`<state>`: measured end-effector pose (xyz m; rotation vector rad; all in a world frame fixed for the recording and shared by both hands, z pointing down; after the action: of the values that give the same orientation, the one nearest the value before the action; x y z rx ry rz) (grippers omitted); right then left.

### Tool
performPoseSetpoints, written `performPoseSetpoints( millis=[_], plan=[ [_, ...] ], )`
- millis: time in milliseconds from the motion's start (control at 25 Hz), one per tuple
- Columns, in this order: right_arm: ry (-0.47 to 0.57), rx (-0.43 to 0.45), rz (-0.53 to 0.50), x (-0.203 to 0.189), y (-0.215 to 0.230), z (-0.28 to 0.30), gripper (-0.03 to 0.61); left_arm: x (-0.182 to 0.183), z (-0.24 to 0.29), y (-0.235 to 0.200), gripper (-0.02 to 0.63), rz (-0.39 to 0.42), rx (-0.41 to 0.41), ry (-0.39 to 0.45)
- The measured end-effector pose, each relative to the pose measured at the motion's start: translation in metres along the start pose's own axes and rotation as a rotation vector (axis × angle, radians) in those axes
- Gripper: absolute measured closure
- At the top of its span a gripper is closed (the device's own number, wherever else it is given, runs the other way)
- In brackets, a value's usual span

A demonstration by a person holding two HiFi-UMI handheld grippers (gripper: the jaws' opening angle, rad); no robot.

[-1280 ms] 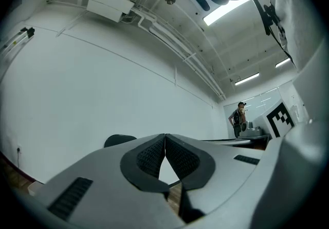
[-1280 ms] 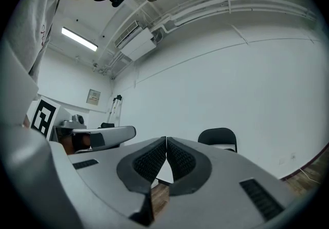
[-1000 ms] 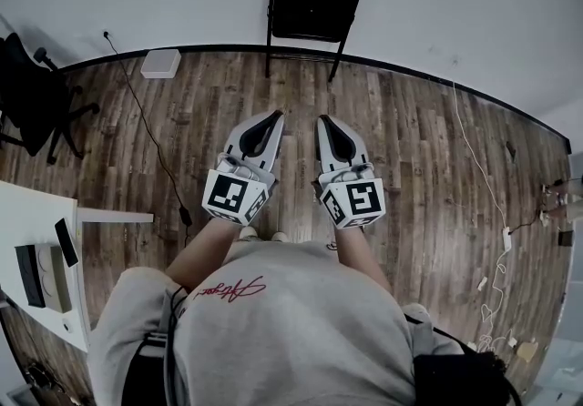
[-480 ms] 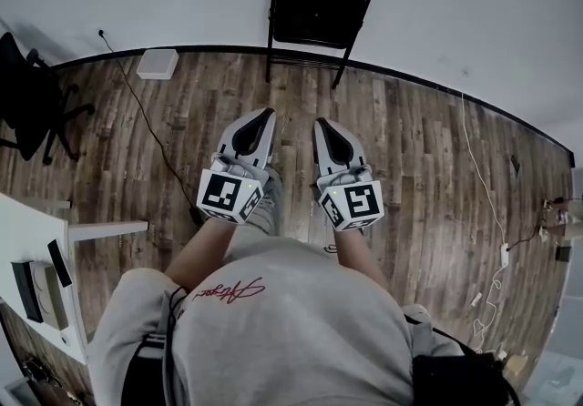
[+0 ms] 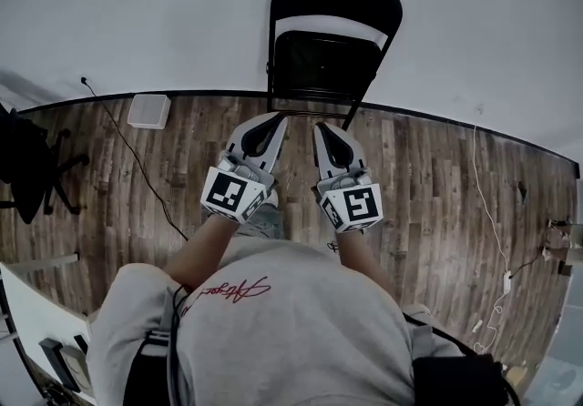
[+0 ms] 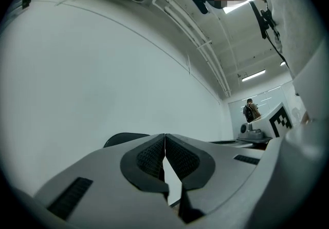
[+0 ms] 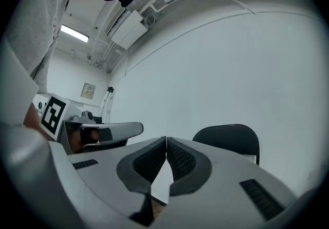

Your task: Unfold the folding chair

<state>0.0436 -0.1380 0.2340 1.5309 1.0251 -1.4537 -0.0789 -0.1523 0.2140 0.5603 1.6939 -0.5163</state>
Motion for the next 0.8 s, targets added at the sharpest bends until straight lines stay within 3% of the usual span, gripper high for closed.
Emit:
performPoseSetpoints(
  millis=[120,240,280,360,400,440,480,520,680,800],
  plan=[
    [0.017,-0.019,-0.043,0.01,0.021,0.052,0.563,0.011,0.041,-0.043,0.597,0.017,-0.032,0.024],
    [0.001,-0.029,-0.085,0.007,0.045,0.085,0.561,0.013,0.07,-0.077,0.591,0.009,0.0,0.05],
    [-0.015,-0.026,-0.116,0.003,0.054,0.096,0.561,0.011,0.079,-0.089,0.557,0.005,0.008,0.044],
    [-0.058,0.001,-0.197,-0.005,0.071,0.119,0.561,0.0,0.097,-0.115,0.382,-0.012,0.001,0.013],
    [-0.083,0.024,-0.232,-0.011,0.08,0.13,0.557,-0.009,0.106,-0.131,0.356,-0.032,-0.002,-0.009],
    [-0.115,0.051,-0.264,-0.018,0.09,0.141,0.535,-0.018,0.115,-0.148,0.342,-0.061,0.002,-0.038],
    [-0.154,0.083,-0.298,-0.027,0.101,0.152,0.443,-0.029,0.122,-0.167,0.332,-0.094,0.014,-0.075],
    [-0.195,0.117,-0.343,-0.036,0.11,0.164,0.398,-0.041,0.128,-0.186,0.322,-0.123,0.031,-0.117],
    [-0.367,0.236,-0.665,-0.082,0.152,0.214,0.369,-0.104,0.151,-0.266,0.302,-0.178,0.121,-0.359],
    [-0.549,0.243,-0.857,-0.128,0.191,0.247,0.335,-0.161,0.164,-0.305,0.285,-0.213,0.169,-0.578]
  ],
)
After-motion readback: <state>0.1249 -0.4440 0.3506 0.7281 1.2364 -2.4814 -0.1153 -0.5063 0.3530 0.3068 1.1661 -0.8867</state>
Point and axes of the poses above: the fingertips, and each gripper's own axes: z forward along the fingers, y to its right, x out of its top, the point moved 5 cm from there along -z, backward along the fingers, and after that the axes turned 8 degrees about -x, right-handed, at the moved point
